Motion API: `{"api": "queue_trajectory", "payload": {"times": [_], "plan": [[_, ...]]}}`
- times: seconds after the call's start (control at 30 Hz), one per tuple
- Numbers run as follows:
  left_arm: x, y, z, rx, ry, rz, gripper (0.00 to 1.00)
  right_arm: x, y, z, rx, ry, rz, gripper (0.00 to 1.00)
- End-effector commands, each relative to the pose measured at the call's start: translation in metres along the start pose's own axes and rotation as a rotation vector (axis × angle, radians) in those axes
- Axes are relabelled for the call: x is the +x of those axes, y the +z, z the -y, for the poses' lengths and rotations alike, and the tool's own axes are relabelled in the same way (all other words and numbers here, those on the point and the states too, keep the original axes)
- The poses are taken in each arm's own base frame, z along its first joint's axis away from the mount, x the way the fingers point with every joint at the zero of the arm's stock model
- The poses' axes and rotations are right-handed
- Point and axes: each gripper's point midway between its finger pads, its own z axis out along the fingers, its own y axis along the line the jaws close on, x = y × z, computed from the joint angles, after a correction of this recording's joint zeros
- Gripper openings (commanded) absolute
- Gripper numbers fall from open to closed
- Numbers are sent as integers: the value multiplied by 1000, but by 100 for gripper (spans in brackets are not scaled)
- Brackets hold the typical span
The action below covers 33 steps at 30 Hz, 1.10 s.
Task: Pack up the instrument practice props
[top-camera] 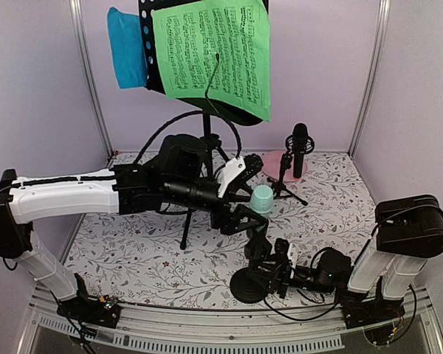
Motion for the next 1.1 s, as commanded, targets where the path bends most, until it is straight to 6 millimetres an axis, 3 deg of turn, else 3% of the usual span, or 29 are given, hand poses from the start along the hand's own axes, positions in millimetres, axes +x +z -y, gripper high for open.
{"api": "queue_trajectory", "payload": {"times": [0.0,0.13,0.2,0.5,0.73,1.07], "plan": [[-1,8,4,19,20,20,73,-17,3,-2,-20,-16,57,44],[-3,10,6,32,29,25,50,-18,5,-2,-23,-24,58,41],[-3,11,7,44,29,23,46,-18,7,-1,-26,-26,55,39],[-7,4,8,30,32,36,45,-16,13,4,-14,-40,42,25],[-34,-9,4,-11,61,77,43,-12,16,3,-26,-52,19,14],[-77,-29,3,-52,102,139,42,-9,17,4,-25,-52,-4,10]]}}
